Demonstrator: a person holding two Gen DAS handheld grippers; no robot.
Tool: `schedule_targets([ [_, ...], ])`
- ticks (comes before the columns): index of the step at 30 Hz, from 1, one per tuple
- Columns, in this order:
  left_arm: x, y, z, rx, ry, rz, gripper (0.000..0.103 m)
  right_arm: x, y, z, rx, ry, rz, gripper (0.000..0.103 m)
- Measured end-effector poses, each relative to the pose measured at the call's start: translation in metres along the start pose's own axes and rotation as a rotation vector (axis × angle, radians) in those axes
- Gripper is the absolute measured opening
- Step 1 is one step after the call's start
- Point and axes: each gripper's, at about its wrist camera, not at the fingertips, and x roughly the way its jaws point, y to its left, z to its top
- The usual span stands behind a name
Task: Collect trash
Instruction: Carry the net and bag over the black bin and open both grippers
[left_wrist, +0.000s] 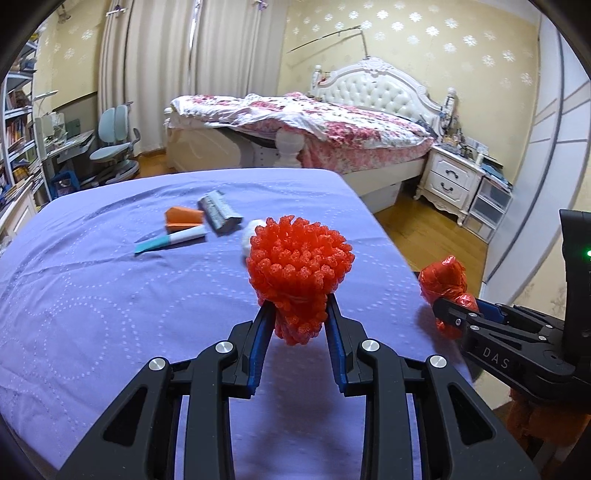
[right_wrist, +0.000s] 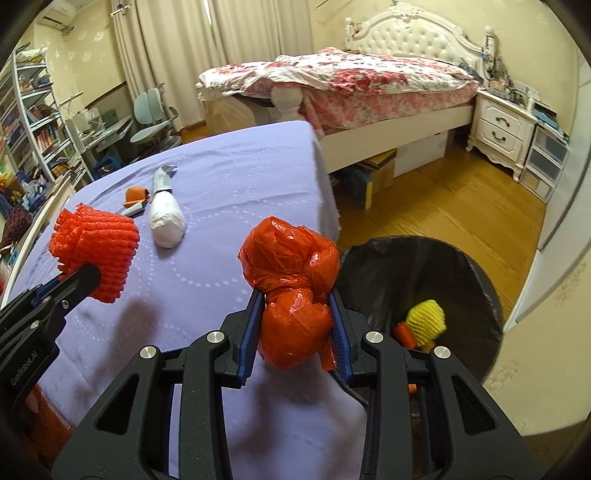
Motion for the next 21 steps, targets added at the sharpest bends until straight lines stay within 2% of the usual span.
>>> schedule_targets([
  [14,0.018,-0.075,0.001,0.11,0.028,-0.132,0.03,-0.022,-0.072,-0.014,0.113,-0.04,-0.126,0.033],
  [21,0.036,-0.106,0.006,0.148,0.04,-0.152,0.03,-0.022,-0.096,-0.014,0.147,-0.052,-0.15,0.033],
])
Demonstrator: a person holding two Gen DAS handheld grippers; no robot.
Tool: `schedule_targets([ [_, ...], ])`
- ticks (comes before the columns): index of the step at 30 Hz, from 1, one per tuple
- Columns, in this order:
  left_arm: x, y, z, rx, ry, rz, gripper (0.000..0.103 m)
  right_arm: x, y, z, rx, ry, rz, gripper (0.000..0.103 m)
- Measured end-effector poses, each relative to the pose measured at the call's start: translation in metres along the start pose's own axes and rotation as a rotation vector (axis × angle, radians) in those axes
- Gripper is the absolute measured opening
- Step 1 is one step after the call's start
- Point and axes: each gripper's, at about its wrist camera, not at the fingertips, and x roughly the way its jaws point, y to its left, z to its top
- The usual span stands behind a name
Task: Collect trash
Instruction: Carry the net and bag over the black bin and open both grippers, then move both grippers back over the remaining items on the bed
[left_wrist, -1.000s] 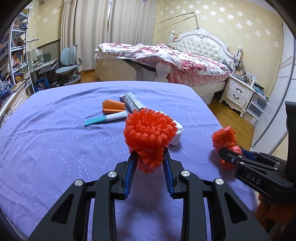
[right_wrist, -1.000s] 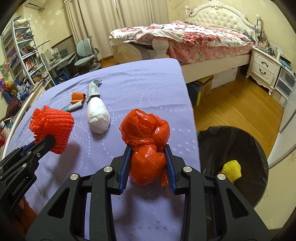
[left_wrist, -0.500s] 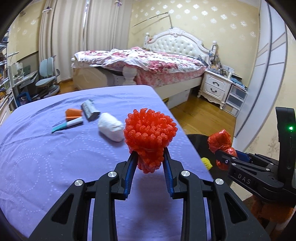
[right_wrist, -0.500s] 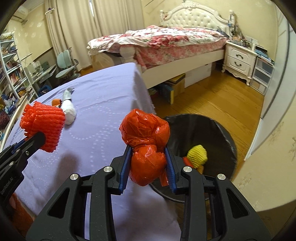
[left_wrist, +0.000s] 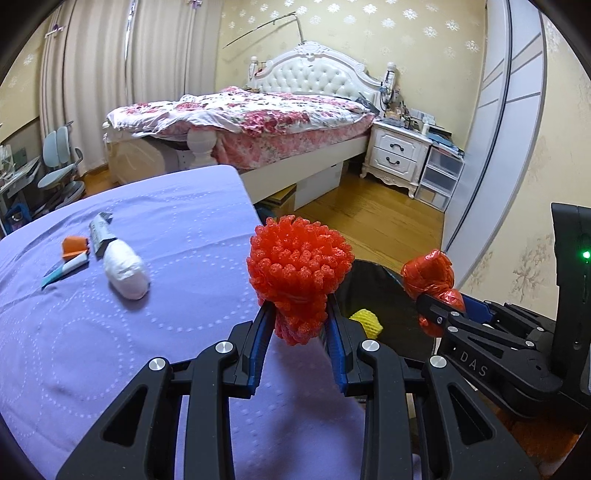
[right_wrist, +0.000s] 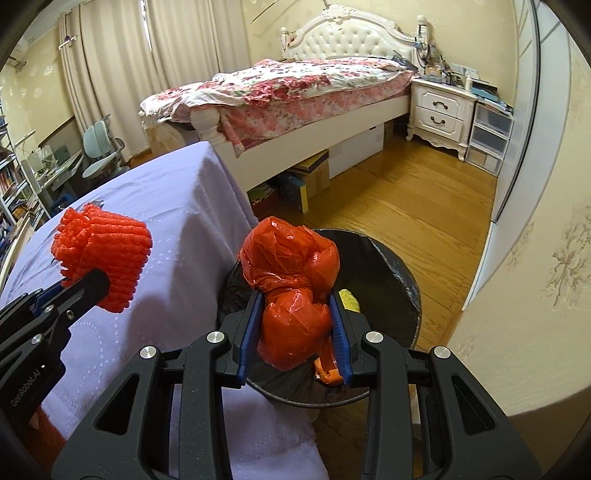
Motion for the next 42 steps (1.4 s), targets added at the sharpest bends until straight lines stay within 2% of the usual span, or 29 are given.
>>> schedule_targets([
  [7,0.018,-0.024,0.001,0.054,0.019,-0.011,0.03,0.006,-0.021,0.003,0.036,0.003,-0.016,0.034],
  [17,0.034,-0.034,0.004,0.08,0.052,-0.013,0.032,0.015,-0.035,0.004,0.067,0.008,-0.031,0.035],
  [18,0.035,-0.034,0.004,0.082,0.055,-0.009,0.036,0.016,-0.035,0.004,0.069,0.009,-0.032,0.038],
  [19,0.036,-0.033,0.005,0.08,0.058,-0.008,0.038,0.016,-0.036,0.004,0.072,0.008,-0.033,0.044],
  [21,0.037,-0.031,0.004,0.072,0.065,-0.007,0.049,0.016,-0.039,0.003,0.082,0.001,-0.042,0.051],
  [23,0.037,-0.03,0.003,0.066,0.063,-0.001,0.057,0.017,-0.041,0.003,0.085,0.0,-0.051,0.051],
  [27,0.035,-0.027,0.0,0.06,0.064,0.004,0.067,0.017,-0.043,0.003,0.091,0.003,-0.057,0.051],
  [33,0.026,-0.018,-0.001,0.048,0.049,0.024,0.072,0.017,-0.043,0.002,0.09,0.003,-0.057,0.057],
  [42,0.007,0.018,-0.004,-0.016,0.027,0.091,0.072,0.016,-0.016,0.005,0.037,0.009,-0.014,0.058],
])
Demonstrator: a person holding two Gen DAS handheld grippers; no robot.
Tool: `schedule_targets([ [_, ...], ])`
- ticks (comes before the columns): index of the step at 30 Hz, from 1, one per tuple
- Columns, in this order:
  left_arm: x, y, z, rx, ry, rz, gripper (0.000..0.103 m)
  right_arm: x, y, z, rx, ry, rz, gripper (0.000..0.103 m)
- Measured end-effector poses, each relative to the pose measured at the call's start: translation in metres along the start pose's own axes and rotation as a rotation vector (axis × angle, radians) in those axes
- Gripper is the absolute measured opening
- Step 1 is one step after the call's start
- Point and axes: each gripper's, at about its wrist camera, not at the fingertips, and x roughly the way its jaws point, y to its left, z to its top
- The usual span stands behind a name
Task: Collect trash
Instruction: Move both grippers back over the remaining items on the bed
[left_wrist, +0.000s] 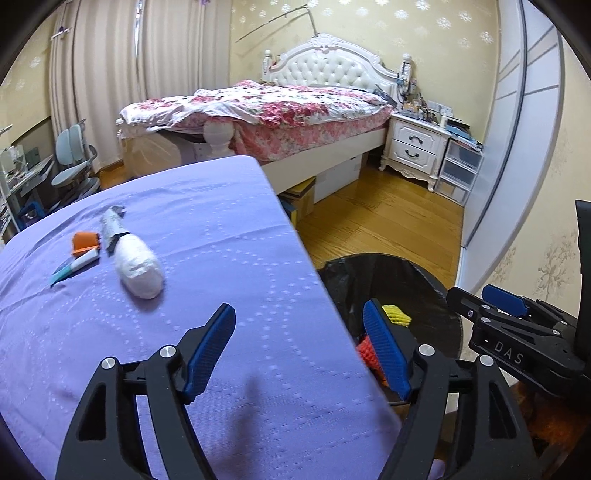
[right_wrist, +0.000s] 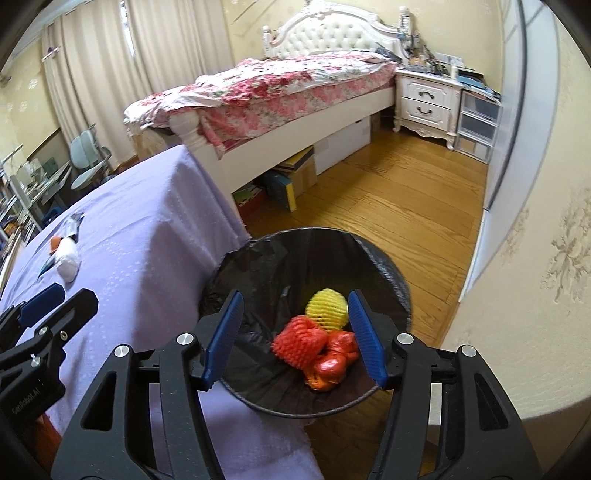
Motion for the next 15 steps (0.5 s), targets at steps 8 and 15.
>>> schedule_targets([
  [8,-0.017,0.05,-0.01,-0.048,-0.011,0.11,0.072,-0.004,0.051,0.003,-0.077,0.005,0.093,0.058],
  [15,-0.028,0.108,-0.02,-0.14,-0.004,0.205,0.072,-0.005,0.105,0.005,-0.164,0.025,0.191,0.058],
])
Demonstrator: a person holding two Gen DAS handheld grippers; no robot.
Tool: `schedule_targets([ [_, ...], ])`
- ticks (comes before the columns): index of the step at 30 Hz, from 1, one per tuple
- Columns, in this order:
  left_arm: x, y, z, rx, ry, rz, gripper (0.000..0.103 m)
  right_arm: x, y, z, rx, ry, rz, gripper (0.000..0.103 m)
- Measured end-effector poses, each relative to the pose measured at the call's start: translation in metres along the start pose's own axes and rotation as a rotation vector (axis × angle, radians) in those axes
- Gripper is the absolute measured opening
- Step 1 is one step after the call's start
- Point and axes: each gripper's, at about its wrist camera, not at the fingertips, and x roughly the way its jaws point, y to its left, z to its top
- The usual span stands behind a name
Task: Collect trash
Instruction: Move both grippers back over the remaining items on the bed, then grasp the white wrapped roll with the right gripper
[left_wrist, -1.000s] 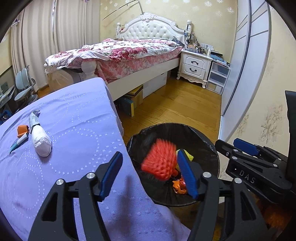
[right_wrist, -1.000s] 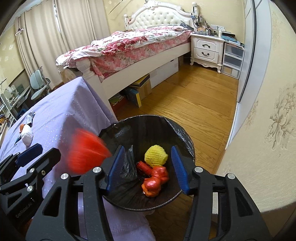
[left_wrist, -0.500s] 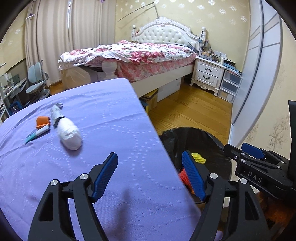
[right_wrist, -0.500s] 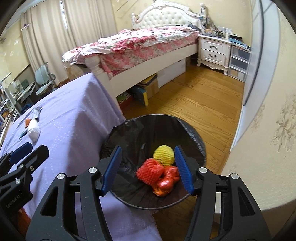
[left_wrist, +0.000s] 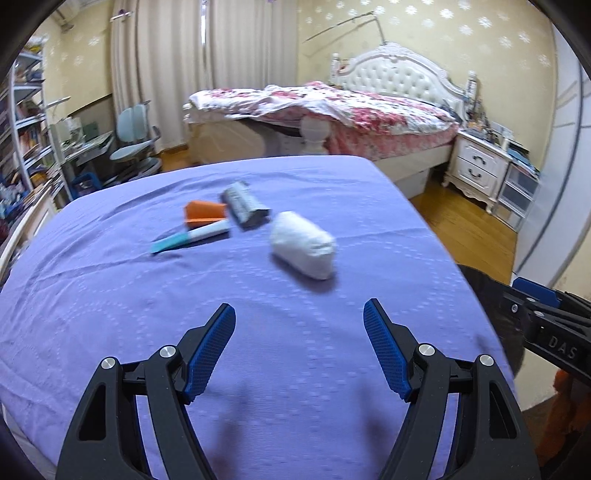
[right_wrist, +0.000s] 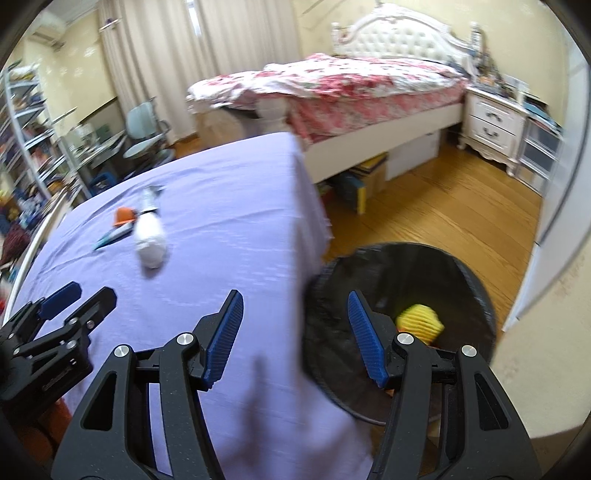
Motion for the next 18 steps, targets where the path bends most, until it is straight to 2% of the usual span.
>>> schedule_targets([
  [8,0.007,0.046,-0.009,-0.037,0.039,0.097,0.073,0.026,0.069,0.003,-0.116,0.058,0.079,0.058],
  [18,0.011,0.088,-0.009,-0.098,0.049,0.131,0.073,0.063,0.123,0.012,-0.19,0.103,0.084,0.058],
])
